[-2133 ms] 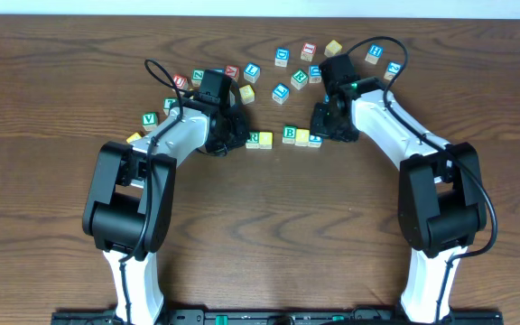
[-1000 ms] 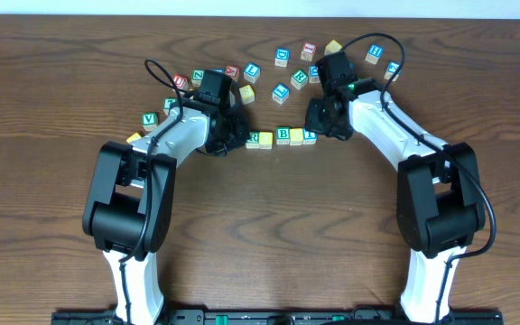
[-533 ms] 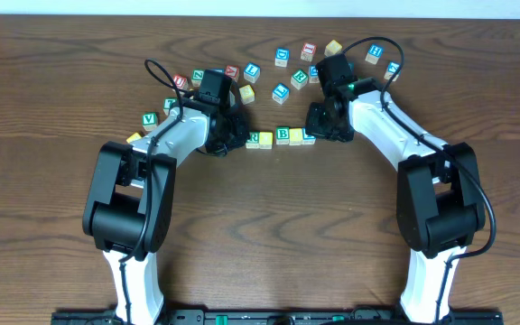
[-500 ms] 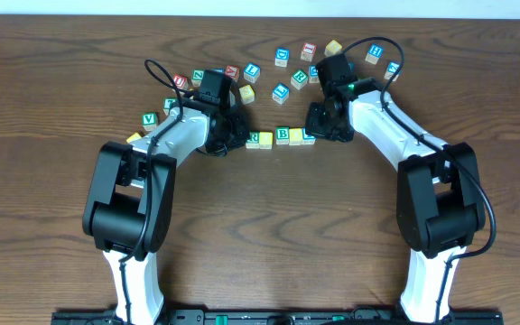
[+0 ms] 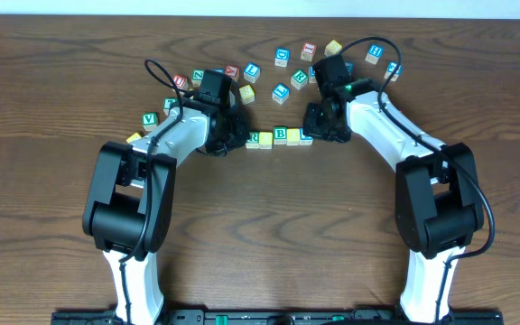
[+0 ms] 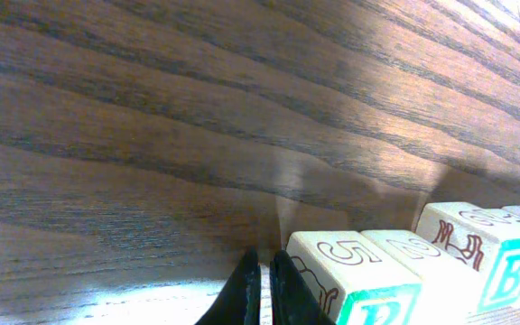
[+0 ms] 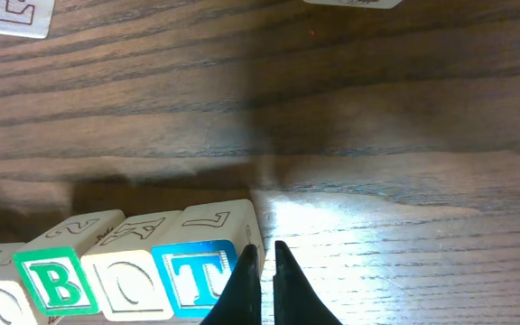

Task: Spell out ROBOT

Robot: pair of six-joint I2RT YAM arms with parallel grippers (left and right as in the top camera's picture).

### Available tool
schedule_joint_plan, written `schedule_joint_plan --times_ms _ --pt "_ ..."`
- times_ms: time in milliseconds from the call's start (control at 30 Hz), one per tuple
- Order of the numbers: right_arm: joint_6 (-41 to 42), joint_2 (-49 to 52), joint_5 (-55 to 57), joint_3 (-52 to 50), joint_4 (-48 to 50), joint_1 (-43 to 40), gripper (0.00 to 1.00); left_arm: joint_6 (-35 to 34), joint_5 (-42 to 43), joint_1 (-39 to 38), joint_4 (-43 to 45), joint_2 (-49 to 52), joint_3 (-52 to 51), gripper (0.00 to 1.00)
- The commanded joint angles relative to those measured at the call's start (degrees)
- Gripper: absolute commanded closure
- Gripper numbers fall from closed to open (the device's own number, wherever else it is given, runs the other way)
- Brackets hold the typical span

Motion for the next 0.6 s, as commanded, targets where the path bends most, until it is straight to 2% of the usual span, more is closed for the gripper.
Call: schedule_joint_plan --times_ms 0,567 --pt "0.74 0.55 -0.24 -0.37 0.07 0.72 0.98 0.39 0.44 -0.22 -0.26 1.66 -0.33 0.93" --pt "-1.25 0.33 0.0 1.51 -0.5 -0.09 0.95 0.39 0.44 -0.22 -0.28 1.66 -0.33 0.93"
